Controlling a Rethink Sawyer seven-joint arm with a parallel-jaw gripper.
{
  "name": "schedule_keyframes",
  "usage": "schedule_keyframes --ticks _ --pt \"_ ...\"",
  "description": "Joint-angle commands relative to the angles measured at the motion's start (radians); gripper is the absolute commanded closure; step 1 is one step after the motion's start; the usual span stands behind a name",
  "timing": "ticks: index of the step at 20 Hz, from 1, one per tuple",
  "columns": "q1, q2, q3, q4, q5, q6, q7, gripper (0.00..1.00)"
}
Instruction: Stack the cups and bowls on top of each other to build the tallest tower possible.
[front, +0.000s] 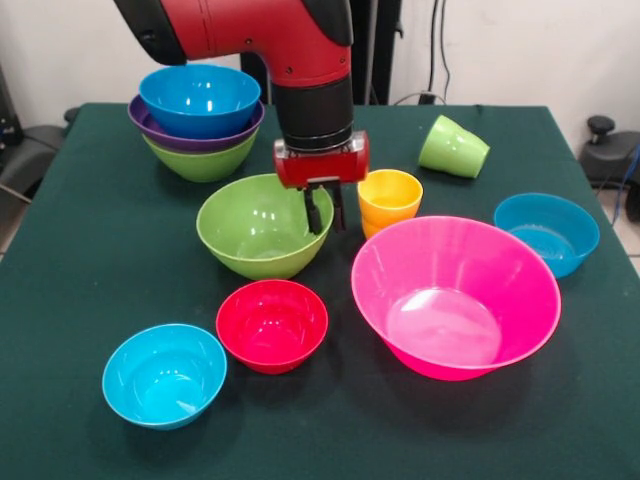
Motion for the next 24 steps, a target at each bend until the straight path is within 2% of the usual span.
schedule_keyframes --ticks 1,4,7,19,24 --pt "0.035 -0.166 -0.034 0.107 -0.028 0.086 -0.061 1.00" --pt "0.022 -0.292 -0.010 0.190 0.038 0.146 -0.067 1.00" --pt "0.002 -0.368 0.017 0.245 0.091 0.184 -0.078 1.00" --pt "-0.053 -0.558 0.081 0.343 0.227 0.290 -0.150 1.00" --pt "-0.064 -0.651 0.083 0.398 0.276 0.326 -0.156 1.00"
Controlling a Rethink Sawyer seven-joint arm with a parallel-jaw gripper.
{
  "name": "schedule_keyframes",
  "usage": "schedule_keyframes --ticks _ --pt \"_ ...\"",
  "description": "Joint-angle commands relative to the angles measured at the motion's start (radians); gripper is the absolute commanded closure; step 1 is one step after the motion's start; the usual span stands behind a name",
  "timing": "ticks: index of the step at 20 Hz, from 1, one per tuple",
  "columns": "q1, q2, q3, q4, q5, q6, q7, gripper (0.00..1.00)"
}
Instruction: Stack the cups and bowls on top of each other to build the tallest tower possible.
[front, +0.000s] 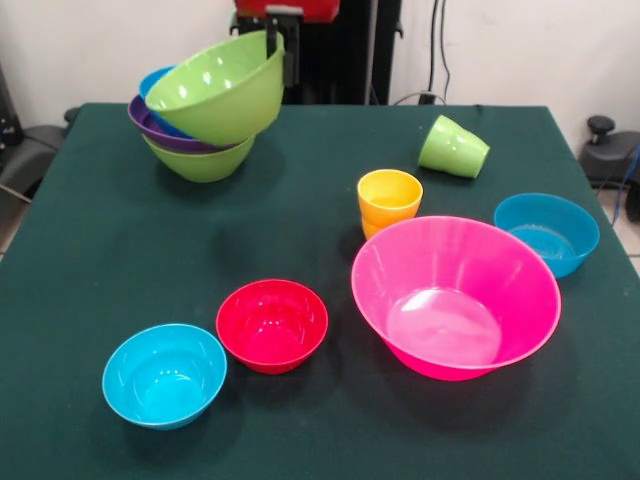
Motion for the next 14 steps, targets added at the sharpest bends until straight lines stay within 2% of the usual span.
schedule_keyframes --ticks 1,5,14 --pt "-0.015 -0.151 0.055 0.141 0.074 0.139 -0.155 1.00" --pt "-0.027 -0.203 0.038 0.204 0.091 0.135 -0.142 1.00" --pt "-0.034 -0.162 0.012 0.235 0.036 0.086 -0.086 1.00"
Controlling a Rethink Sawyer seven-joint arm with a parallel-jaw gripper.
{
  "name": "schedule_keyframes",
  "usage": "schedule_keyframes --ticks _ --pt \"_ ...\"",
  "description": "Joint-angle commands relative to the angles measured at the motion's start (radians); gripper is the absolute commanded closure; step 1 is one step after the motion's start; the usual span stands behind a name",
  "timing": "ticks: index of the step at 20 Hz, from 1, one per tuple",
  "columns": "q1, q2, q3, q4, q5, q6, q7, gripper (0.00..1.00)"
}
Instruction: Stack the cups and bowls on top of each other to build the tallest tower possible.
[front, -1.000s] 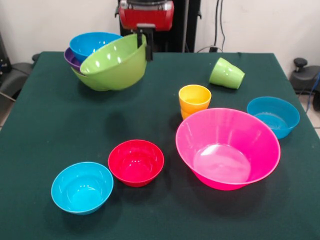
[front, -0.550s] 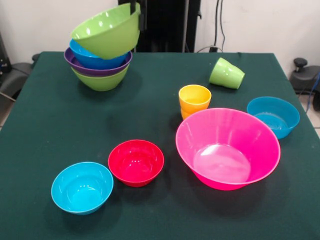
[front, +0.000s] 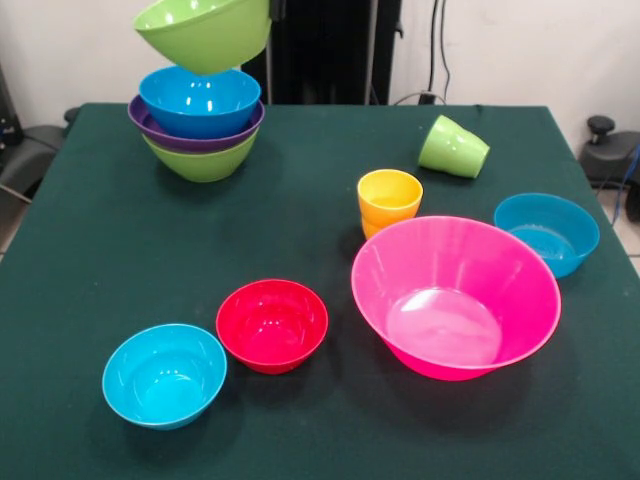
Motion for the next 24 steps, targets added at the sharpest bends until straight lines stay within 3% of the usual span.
schedule_keyframes --ticks 1,10,24 --pt "-0.006 0.030 0.002 0.109 -0.036 0.037 -0.081 1.00" --pt "-0.022 0.113 -0.040 0.137 -0.114 -0.061 -0.024 1.00" --pt "-0.045 0.208 -0.084 0.121 -0.207 -0.132 0.016 1.00"
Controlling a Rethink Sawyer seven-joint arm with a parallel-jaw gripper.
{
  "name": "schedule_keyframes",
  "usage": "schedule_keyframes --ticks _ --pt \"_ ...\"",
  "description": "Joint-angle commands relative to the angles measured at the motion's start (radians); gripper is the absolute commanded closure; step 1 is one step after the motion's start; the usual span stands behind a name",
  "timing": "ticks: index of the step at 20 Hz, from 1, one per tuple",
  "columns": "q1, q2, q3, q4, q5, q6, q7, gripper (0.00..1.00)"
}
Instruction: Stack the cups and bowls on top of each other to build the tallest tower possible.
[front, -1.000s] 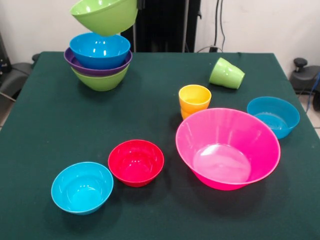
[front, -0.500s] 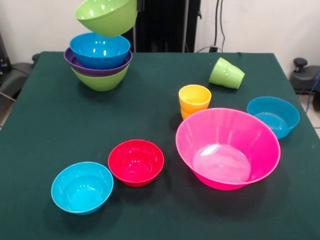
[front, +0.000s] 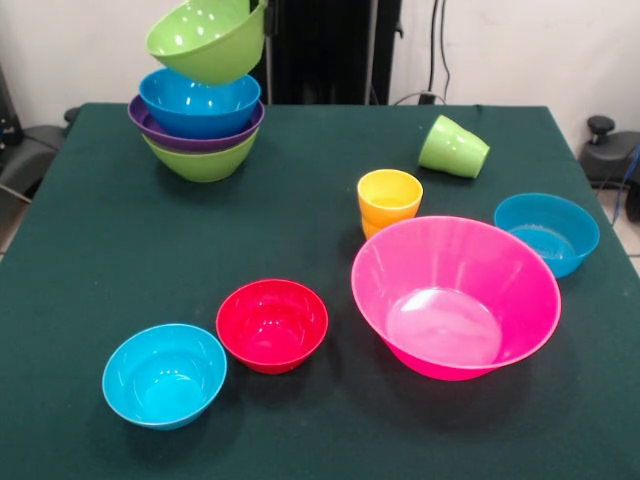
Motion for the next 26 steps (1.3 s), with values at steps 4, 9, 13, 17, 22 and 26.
schedule_keyframes --ticks 4,9,13,17,22,26 --pt "0.008 0.110 -0.052 0.028 -0.107 -0.085 0.018 1.00" --pt "0.011 0.120 -0.069 0.022 -0.123 -0.099 0.019 1.00" --pt "0.014 0.123 -0.074 0.015 -0.138 -0.095 0.005 0.00" --pt "0.016 0.127 -0.074 0.009 -0.151 -0.107 0.006 0.00" --pt "0.033 0.148 -0.095 -0.003 -0.158 -0.149 0.049 0.00" --pt "0.031 0.154 -0.095 -0.007 -0.147 -0.140 0.037 0.00"
